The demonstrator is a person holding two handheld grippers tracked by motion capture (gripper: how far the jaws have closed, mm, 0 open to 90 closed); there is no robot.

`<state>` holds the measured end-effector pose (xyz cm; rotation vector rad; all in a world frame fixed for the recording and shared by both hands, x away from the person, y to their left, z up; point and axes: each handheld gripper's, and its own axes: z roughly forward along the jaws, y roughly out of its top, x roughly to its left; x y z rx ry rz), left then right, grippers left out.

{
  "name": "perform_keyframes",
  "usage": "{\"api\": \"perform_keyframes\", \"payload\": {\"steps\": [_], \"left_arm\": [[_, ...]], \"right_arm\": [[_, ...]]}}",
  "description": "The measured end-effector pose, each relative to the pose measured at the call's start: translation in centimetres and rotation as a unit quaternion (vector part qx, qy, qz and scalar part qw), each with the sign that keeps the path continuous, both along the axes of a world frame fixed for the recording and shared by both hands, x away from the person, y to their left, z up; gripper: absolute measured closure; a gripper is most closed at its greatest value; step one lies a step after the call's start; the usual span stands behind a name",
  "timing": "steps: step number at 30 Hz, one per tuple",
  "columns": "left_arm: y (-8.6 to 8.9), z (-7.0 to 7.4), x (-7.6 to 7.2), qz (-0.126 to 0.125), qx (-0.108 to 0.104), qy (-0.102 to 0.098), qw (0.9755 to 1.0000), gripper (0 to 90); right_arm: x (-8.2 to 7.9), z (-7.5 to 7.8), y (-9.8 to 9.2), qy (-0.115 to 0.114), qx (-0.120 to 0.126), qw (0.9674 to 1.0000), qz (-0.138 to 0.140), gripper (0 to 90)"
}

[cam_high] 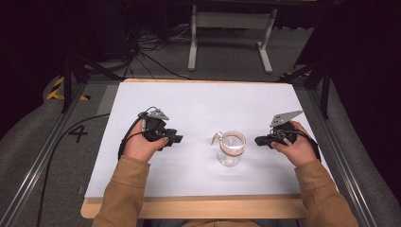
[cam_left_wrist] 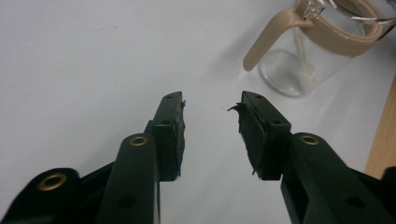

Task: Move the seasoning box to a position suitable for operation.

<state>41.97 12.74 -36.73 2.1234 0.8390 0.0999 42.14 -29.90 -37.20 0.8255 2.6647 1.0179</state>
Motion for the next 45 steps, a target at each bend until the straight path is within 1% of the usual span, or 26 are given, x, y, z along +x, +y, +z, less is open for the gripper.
{"api": "perform_keyframes", "payload": {"steps": [2,3,4,5,7,8,9,10,11,13,14,15,17,18,20,23,24,25,27,31,32,33,34,36,38,45], "left_arm": [[-0.2,0.1,-0.1,-0.006,-0.003,0.002,1.0000,71.0],[-0.4,0.1,-0.2,-0.009,-0.003,-0.001,1.0000,73.2],[-0.6,0.1,-0.2,-0.008,-0.003,-0.006,0.9999,78.0],[-0.7,0.1,-0.2,-0.010,0.000,-0.014,0.9999,80.8],[-1.1,0.2,-0.3,-0.015,0.001,-0.017,0.9997,88.1],[-1.1,0.2,-0.3,-0.015,0.001,-0.017,0.9997,89.8],[-1.3,0.1,-0.4,-0.017,-0.006,-0.017,0.9997,89.9],[-1.6,0.0,-0.4,-0.017,-0.010,-0.015,0.9997,89.9],[-2.2,-0.2,-0.5,-0.015,-0.011,-0.019,0.9996,90.0],[-2.5,-0.3,-0.5,-0.018,-0.010,-0.020,0.9996,90.0],[-2.9,-0.4,-0.4,-0.023,-0.010,-0.023,0.9994,90.0],[-3.1,-0.4,-0.4,-0.027,-0.008,-0.021,0.9994,90.0],[-3.6,-0.3,-0.3,-0.036,-0.011,-0.020,0.9991,90.0],[-3.9,-0.3,-0.1,-0.043,-0.009,-0.023,0.9988,90.0],[-4.7,-0.3,-0.1,-0.055,-0.010,-0.020,0.9982,90.0],[-5.8,-0.2,0.0,-0.075,-0.005,-0.021,0.9969,90.0],[-6.0,-0.2,0.0,-0.078,-0.005,-0.019,0.9967,90.0],[-6.3,-0.2,0.0,-0.086,0.000,-0.019,0.9962,90.0],[-6.8,-0.4,0.1,-0.090,0.001,-0.021,0.9957,90.0],[-7.4,-0.6,0.3,-0.090,0.004,-0.021,0.9957,90.0],[-7.5,-0.7,0.4,-0.089,0.009,-0.019,0.9958,90.0],[-7.6,-0.9,0.5,-0.087,0.009,-0.019,0.9960,90.0],[-7.9,-1.1,0.7,-0.091,0.019,-0.020,0.9955,90.0],[-8.1,-1.3,0.7,-0.088,0.018,-0.021,0.9958,90.0],[-8.4,-1.6,0.9,-0.086,0.018,-0.018,0.9959,90.0],[-9.3,-2.6,1.3,-0.086,0.027,-0.018,0.9957,90.0]], "right_arm": [[-0.1,0.1,0.1,-0.003,0.010,0.9999,0.003,87.6],[0.0,0.1,0.1,-0.007,0.017,0.9998,0.007,87.8],[-0.1,0.1,0.1,-0.010,0.025,0.9996,0.010,88.1],[-0.1,0.2,0.1,-0.014,0.031,0.9993,0.012,88.2],[-0.2,0.2,0.2,-0.017,0.038,0.9990,0.014,88.8],[-0.2,0.2,0.2,-0.017,0.038,0.9990,0.014,88.8],[-0.2,0.1,0.3,-0.022,0.044,0.9987,0.015,88.8],[-0.2,0.1,0.3,-0.022,0.044,0.9987,0.015,88.8],[-0.3,0.1,0.4,-0.024,0.044,0.9986,0.016,88.8],[-0.3,0.1,0.4,-0.024,0.045,0.9985,0.017,88.8],[-0.3,0.1,0.3,-0.024,0.045,0.9986,0.016,88.8],[-0.5,0.1,0.3,-0.025,0.046,0.9985,0.015,88.9],[-0.8,0.1,0.1,-0.026,0.045,0.9986,0.013,88.9],[-0.9,0.1,-0.1,-0.026,0.045,0.9986,0.011,88.9],[-1.3,0.1,-0.5,-0.026,0.046,0.9986,0.006,88.9],[-1.7,0.2,-1.1,-0.026,0.049,0.9984,-0.003,89.0],[-1.9,0.2,-1.4,-0.027,0.050,0.9984,-0.007,88.9],[-1.9,0.2,-1.5,-0.028,0.051,0.9983,-0.009,88.8],[-2.2,0.2,-1.8,-0.027,0.050,0.9983,-0.012,88.6],[-2.5,0.2,-2.0,-0.027,0.051,0.9982,-0.014,87.9],[-2.5,0.2,-2.0,-0.025,0.051,0.9983,-0.015,87.6],[-2.6,0.1,-2.1,-0.024,0.051,0.9983,-0.016,87.6],[-2.7,0.1,-2.1,-0.024,0.051,0.9983,-0.017,87.6],[-2.7,0.1,-2.1,-0.023,0.051,0.9983,-0.016,87.6],[-2.8,0.0,-2.2,-0.023,0.050,0.9984,-0.016,87.6],[-3.1,-0.1,-2.3,-0.021,0.047,0.9985,-0.017,87.3]]}}
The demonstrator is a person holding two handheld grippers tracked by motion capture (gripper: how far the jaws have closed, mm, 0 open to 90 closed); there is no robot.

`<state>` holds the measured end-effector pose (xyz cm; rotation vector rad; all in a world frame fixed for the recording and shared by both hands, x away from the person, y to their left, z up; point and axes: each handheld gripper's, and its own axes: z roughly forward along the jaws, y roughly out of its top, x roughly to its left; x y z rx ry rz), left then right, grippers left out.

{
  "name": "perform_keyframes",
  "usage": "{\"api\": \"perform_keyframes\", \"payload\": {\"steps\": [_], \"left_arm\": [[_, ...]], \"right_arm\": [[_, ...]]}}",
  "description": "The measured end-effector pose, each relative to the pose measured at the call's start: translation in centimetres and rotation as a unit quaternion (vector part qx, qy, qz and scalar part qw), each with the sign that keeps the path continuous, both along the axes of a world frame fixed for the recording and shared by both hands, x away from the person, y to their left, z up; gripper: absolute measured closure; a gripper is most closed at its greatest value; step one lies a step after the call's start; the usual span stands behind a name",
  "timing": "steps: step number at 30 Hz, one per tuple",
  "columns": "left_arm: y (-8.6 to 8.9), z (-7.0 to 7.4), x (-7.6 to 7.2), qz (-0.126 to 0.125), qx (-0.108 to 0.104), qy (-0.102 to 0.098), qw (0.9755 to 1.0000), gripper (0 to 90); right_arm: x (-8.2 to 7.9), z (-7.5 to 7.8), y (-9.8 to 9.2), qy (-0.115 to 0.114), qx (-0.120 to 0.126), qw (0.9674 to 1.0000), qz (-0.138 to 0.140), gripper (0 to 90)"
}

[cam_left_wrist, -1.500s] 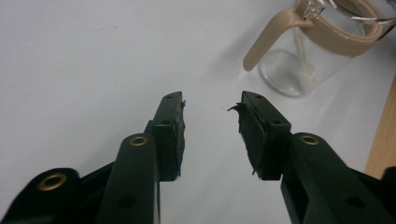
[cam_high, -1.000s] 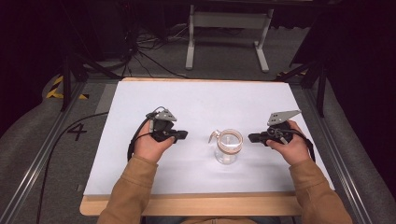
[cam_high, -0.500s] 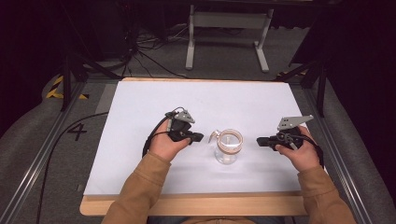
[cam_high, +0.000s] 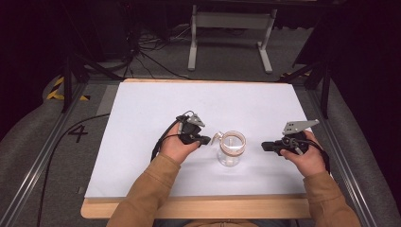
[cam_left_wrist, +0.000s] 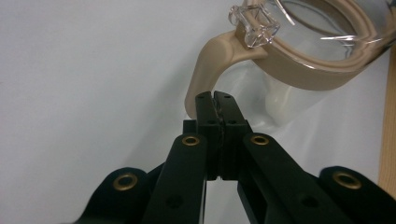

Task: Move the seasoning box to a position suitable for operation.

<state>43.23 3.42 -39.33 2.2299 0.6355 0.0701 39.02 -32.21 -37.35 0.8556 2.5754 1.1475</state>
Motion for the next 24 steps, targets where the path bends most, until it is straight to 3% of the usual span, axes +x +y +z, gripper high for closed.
{"api": "perform_keyframes", "payload": {"steps": [15,21,24], "left_arm": [[-0.7,-0.7,0.4,0.000,0.010,0.004,0.9999,89.9],[-0.9,-1.0,0.7,0.005,0.003,0.000,1.0000,89.9],[-1.1,-1.2,1.2,0.005,0.004,-0.012,0.9999,90.0]], "right_arm": [[-0.3,-0.2,-0.3,0.004,-0.001,1.0000,-0.001,86.7],[-0.5,-0.3,0.0,0.003,-0.003,1.0000,0.001,86.5],[-0.9,-0.2,-0.1,0.000,-0.002,1.0000,0.000,86.4]]}}
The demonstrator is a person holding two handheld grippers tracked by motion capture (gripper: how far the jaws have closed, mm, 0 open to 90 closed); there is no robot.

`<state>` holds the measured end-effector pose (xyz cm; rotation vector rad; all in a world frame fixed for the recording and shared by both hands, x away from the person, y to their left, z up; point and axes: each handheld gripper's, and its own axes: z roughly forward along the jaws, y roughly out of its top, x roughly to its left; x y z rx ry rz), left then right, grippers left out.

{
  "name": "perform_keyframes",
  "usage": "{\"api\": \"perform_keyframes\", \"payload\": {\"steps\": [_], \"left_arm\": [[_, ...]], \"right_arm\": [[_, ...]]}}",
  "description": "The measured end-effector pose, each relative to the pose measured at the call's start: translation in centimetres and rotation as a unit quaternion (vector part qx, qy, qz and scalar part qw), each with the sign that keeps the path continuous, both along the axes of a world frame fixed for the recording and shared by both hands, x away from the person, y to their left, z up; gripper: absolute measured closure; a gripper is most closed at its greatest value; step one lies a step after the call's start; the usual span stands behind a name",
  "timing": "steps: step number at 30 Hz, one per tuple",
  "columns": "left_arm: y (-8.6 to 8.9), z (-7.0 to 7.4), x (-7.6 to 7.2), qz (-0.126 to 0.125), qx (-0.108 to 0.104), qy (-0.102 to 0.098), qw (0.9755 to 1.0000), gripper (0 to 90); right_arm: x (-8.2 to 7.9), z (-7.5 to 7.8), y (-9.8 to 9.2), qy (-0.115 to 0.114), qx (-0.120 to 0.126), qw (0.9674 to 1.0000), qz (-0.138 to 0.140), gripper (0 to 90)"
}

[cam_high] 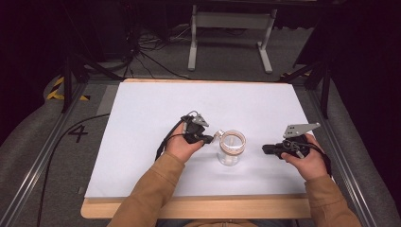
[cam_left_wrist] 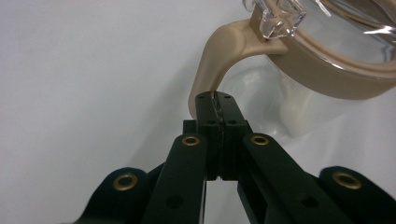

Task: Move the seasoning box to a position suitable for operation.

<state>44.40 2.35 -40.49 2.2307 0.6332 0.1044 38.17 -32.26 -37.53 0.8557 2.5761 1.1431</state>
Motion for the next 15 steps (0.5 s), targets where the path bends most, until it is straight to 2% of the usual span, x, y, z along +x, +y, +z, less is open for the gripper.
{"api": "perform_keyframes", "payload": {"steps": [3,5,15], "left_arm": [[-0.4,-0.7,0.6,0.007,-0.016,0.002,0.9998,90.0],[-0.5,-1.0,1.1,0.004,-0.011,0.005,0.9999,89.9],[-1.1,-1.8,1.8,0.008,-0.018,0.002,0.9998,89.9]], "right_arm": [[-0.4,0.0,-0.2,0.001,-0.001,1.0000,-0.003,86.4],[-0.7,-0.1,-0.5,0.001,0.000,1.0000,-0.007,86.4],[-1.3,-0.5,-0.5,0.003,-0.005,0.9999,-0.011,86.3]]}}
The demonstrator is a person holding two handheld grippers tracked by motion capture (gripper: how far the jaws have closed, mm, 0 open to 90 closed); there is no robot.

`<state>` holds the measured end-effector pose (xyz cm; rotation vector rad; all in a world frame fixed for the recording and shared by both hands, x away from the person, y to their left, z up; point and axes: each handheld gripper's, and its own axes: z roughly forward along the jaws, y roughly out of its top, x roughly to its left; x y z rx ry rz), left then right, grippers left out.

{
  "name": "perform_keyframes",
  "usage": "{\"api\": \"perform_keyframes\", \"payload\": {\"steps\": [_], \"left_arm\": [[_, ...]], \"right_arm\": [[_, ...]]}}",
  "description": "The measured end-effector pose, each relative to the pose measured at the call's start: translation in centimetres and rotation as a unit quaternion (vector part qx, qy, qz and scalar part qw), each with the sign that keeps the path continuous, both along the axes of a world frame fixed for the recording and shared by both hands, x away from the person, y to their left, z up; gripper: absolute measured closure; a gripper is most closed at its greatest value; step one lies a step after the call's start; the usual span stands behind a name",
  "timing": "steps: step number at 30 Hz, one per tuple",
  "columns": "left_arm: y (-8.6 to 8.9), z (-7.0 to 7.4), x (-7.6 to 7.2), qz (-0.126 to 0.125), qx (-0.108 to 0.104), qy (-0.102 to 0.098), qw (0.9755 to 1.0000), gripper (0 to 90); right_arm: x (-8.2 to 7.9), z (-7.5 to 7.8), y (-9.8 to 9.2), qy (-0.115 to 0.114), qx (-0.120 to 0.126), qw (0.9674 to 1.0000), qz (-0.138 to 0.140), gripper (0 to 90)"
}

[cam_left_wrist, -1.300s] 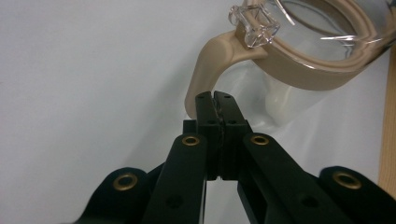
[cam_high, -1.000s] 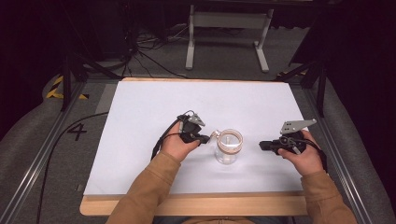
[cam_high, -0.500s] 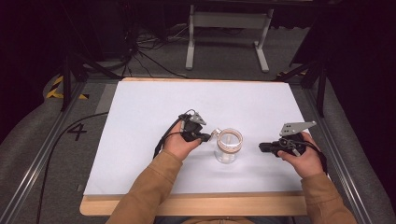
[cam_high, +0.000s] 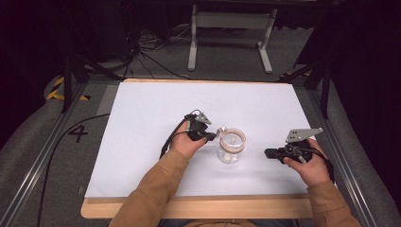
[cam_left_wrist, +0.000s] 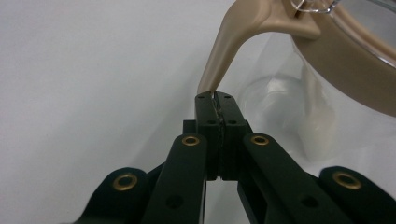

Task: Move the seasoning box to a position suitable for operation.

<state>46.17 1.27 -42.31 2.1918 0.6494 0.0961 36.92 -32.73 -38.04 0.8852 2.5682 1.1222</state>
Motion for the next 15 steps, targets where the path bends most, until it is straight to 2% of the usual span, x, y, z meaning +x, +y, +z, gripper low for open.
{"api": "perform_keyframes", "payload": {"steps": [2,6,8,9,10,13,15], "left_arm": [[0.2,0.3,-0.1,-0.001,0.002,0.001,1.0000,89.9],[0.6,1.5,-0.5,-0.003,0.005,-0.010,0.9999,89.9],[1.0,2.3,-0.9,-0.006,0.004,-0.015,0.9999,89.9],[1.4,2.8,-1.2,-0.007,0.010,-0.016,0.9998,89.9],[1.7,3.2,-1.5,-0.007,0.010,-0.022,0.9997,89.9],[2.3,4.0,-2.0,-0.005,0.009,-0.022,0.9997,89.9],[3.0,4.6,-2.7,-0.007,0.013,-0.016,0.9998,89.8]], "right_arm": [[0.0,0.0,0.1,0.000,0.001,1.0000,0.001,86.5],[0.1,-0.1,0.4,-0.001,0.003,1.0000,0.002,88.5],[0.2,-0.5,1.2,0.005,0.034,0.9994,0.002,90.0],[0.3,-0.7,1.6,0.005,0.036,0.9993,0.006,90.0],[0.4,-1.0,2.4,-0.004,0.030,0.9995,0.013,90.0],[0.6,-1.3,3.5,-0.013,0.021,0.9995,0.019,90.0],[1.1,-1.3,4.2,-0.017,0.027,0.9992,0.026,90.0]]}}
